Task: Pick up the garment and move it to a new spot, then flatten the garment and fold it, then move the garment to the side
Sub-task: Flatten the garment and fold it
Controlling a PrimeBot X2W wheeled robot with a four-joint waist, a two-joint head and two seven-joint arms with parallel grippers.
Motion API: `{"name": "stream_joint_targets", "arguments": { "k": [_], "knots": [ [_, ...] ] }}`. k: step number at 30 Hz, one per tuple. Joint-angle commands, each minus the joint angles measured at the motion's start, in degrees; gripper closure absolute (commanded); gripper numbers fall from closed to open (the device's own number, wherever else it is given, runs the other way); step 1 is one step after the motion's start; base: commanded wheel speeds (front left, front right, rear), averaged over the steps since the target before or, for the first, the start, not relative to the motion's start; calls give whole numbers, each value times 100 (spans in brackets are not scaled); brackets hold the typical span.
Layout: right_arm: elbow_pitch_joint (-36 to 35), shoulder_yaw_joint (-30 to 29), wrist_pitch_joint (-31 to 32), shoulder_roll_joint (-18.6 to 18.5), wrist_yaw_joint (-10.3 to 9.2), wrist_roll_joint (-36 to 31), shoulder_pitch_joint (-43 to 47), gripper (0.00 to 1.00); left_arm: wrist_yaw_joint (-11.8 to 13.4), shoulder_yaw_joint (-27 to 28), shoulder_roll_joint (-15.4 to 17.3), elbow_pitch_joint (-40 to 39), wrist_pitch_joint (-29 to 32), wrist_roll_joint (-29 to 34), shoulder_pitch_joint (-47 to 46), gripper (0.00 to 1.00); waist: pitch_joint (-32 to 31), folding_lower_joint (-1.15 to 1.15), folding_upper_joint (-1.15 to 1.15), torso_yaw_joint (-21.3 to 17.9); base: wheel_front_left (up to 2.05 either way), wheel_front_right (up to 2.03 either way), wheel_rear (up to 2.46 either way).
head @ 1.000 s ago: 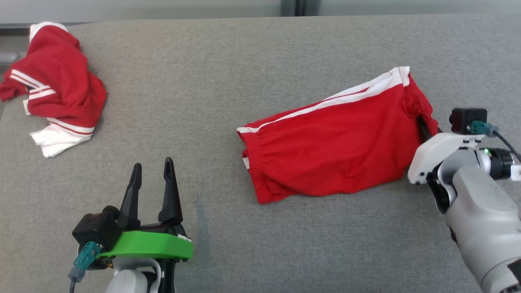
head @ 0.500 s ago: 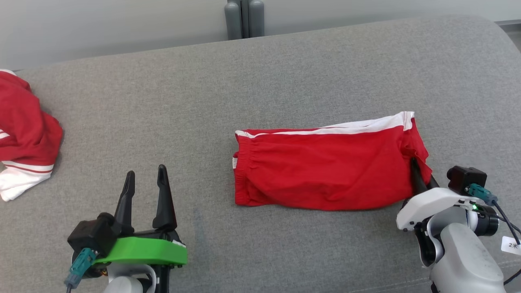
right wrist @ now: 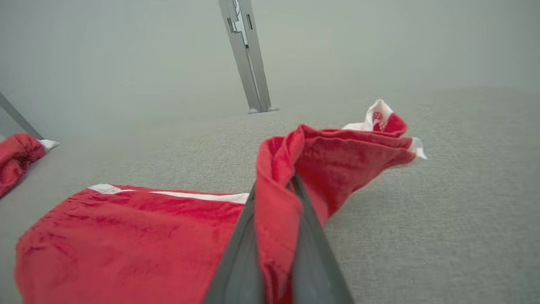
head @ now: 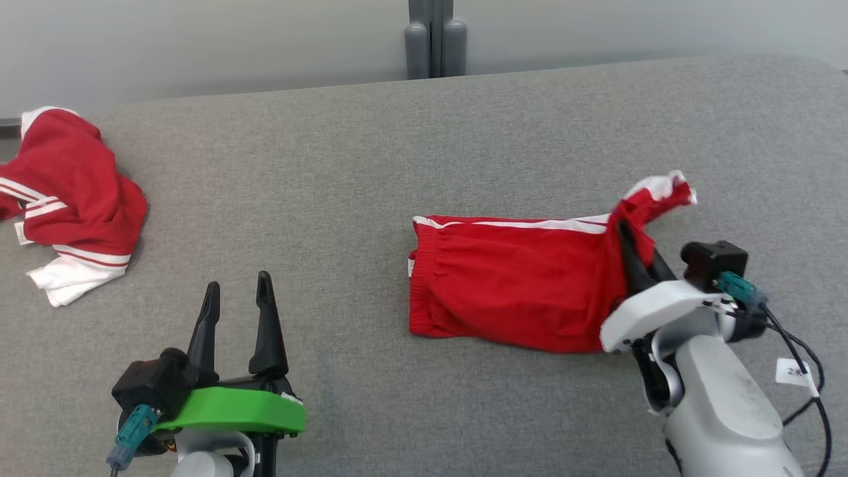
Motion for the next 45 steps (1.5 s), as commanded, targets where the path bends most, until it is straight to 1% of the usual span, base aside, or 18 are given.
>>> {"name": "stream_joint_targets", "arguments": {
  "k": [1, 6, 10, 14, 21, 23, 24, 27, 28, 29, 33, 37, 39, 45],
  "knots": [
    [-59, 262, 37, 6, -6, 152, -107, 100, 13, 2, 0, 6, -13, -23, 93, 0, -49, 0, 0, 98, 0, 0, 0],
    [-91, 1397, 168, 6, -6, 647, -385, 100, 3, -30, -35, 10, -17, -29, 34, 0, -42, 0, 0, 256, 0, 0, 0],
    [97, 2148, 287, -2, -6, 912, -441, 100, -6, -33, -56, 25, -20, -33, 3, 0, -7, 0, 0, 365, 0, 0, 0],
    [296, 2643, 291, -1, -6, 1113, -459, 100, -12, -5, -68, 33, -24, -45, -5, 0, 36, 0, 0, 443, 0, 0, 0],
    [516, 3035, 157, 3, -6, 1231, -591, 100, -41, 47, -92, 51, -29, -14, 29, 0, 63, 0, 0, 445, 0, 0, 0],
    [525, 3147, 114, 3, -6, 1203, -633, 82, -40, 43, -105, 59, -30, -1, 36, 0, 57, 0, 0, 424, 0, 0, 0],
    [513, 3224, 99, 5, -6, 1193, -641, 68, -46, 38, -109, 64, -30, 7, 40, 0, 52, 0, 0, 412, 0, 0, 0],
    [451, 3438, 59, 6, -6, 1223, -614, 60, -64, 30, -118, 80, -27, 23, 53, 0, 36, 0, 0, 377, 0, 0, 0],
    [422, 3504, 43, 3, -6, 1232, -596, 21, -64, 26, -123, 84, -27, 29, 61, 0, 30, 0, 0, 364, 0, 0, 0],
    [401, 3546, 30, 4, -6, 1211, -586, 0, -66, 23, -125, 86, -27, 34, 68, 0, 25, 0, 0, 355, 0, 0, 0],
    [218, 3650, -29, 4, -6, 1150, -455, 0, -79, 19, -135, 94, -28, 45, 114, 0, -3, 0, 0, 323, 0, 0, 0],
    [-8, 3493, -65, 1, -6, 1010, -267, 0, -75, 21, -144, 102, -28, 63, 162, 0, -41, 0, 0, 301, 0, 0, 0],
    [-128, 3294, -73, 1, -6, 891, -146, 0, -79, 25, -146, 93, -29, 68, 167, 0, -54, 0, 0, 292, 0, 0, 0],
    [-644, 2287, -70, 2, -6, 417, 248, 0, -86, 33, -150, 84, -28, 75, 230, 0, -75, 0, 0, 256, 0, 0, 0]
  ]
}}
